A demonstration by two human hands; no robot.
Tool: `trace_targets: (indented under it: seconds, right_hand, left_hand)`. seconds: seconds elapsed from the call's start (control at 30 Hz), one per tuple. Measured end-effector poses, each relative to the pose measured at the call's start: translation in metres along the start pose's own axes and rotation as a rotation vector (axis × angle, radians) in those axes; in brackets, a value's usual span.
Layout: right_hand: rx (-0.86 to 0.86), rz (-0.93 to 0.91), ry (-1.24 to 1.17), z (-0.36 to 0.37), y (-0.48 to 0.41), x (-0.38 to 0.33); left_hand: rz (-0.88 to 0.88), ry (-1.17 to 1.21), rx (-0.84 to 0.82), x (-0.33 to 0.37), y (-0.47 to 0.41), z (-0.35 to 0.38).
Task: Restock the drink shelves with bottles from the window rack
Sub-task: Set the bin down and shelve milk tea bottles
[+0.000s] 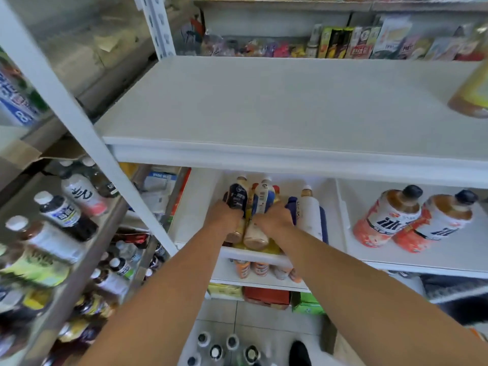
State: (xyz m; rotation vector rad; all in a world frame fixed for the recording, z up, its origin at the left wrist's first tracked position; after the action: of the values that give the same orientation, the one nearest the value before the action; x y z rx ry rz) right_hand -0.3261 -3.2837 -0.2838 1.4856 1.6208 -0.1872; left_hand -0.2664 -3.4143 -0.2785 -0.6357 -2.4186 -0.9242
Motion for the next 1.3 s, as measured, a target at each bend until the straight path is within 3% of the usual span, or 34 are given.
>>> trace_targets:
  seconds: [0.13,0.33,0.53,0.73,0.97,1.07,1.3]
  right_hand:
    - [-0.032,0.098,0.072,0.012,-0.029,0.000]
    - [0.027,0.159,-0.124,0.015,-0.025,-0.010]
    - [0.036,0.027,-0.334,0.005,0.001,-0.026]
    - [-0.006,-0.184,-0.575,-0.018,0.061,-0.045]
    - [-0.260,-0.197,-0.769,0.015,0.146,-0.057]
    - [-0.378,-0.231,-0.725,0.054,0.179,-0.059]
    - [-0.608,-0.420,-0.561,0.139,0.262,-0.087]
  left_hand:
    - [0.031,-0.175,0.027,0.011,-0.008,0.006]
    - [0.072,-0.183,0.105,0.019,0.000,0.006]
    - [0.030,0.122,0.114,-0.001,0.026,-0.007]
    - [0.129,0.496,0.196,-0.019,0.072,-0.048]
    - [0.193,0.699,0.148,-0.080,0.133,-0.101]
    - [0.141,0.754,0.146,-0.131,0.160,-0.119]
    - [0.091,0.896,0.407,-0.232,0.244,-0.176]
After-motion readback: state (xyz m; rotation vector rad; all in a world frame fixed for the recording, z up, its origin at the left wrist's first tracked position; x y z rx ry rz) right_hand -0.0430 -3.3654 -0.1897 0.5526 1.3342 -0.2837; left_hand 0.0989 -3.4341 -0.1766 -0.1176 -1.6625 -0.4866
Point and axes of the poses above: each hand's wrist, its own y-axis away from the middle knuckle, its own z-axis out of the palm, x = y × z, the point moved 3 cm from there along -y, towards the middle knuckle, and after that the axes turned 6 degrees about -z, right-handed, at the moved point
